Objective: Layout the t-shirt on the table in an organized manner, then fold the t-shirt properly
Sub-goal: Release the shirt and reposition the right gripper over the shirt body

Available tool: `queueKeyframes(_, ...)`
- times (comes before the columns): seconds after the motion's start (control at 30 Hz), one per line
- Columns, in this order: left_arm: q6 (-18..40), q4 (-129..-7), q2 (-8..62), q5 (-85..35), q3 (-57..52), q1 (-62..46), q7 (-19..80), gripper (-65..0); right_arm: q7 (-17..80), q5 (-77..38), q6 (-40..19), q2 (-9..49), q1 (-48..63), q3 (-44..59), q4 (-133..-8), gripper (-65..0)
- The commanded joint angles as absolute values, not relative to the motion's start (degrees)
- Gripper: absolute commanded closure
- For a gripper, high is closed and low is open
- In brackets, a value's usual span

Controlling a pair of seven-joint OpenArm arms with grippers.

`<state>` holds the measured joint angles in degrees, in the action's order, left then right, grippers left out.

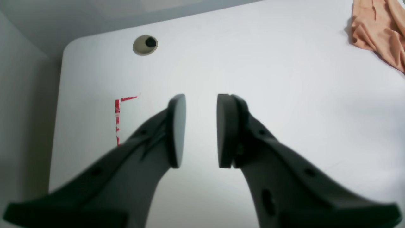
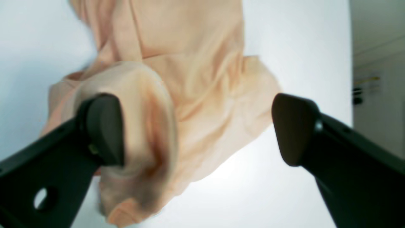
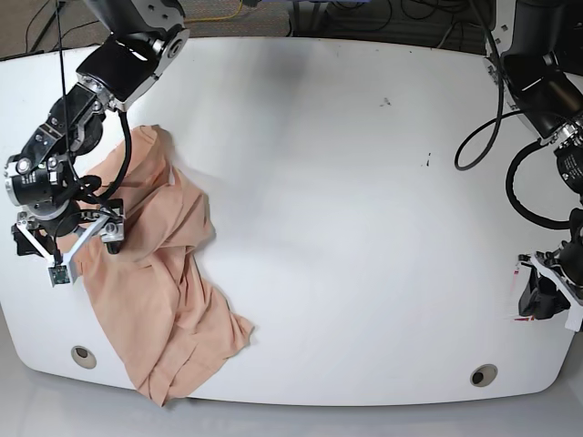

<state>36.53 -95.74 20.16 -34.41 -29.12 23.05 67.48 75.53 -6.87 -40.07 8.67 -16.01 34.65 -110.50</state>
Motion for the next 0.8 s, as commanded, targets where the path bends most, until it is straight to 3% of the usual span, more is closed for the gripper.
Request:
queueKeyframes(0.0,36.62,-97.54,20.97,-35.21,-29.85,24.48,65.89,-20.8,77.67,-7.78,-40.0,9.63,-16.22,34.68,-112.4,-65.0)
queueKeyframes(0.2,36.62,-98.59,20.97,-35.21,-29.76,23.08,65.89,-26.0,80.0,-14.02,-40.0,9.54,-12.7,34.77,-114.59,-65.0)
queueKeyframes(0.53,36.62,-98.77,20.88,-35.21,-29.49,22.9,65.89,-26.1,80.0,-28.79,-40.0,9.45,-7.43,34.51,-114.68,-65.0)
queueKeyframes(0.77,36.62,-98.86,20.88,-35.21,-29.49,22.81,65.89,-26.1,80.0,-26.42,-40.0,9.19,-9.1,34.51,-112.31,-65.0)
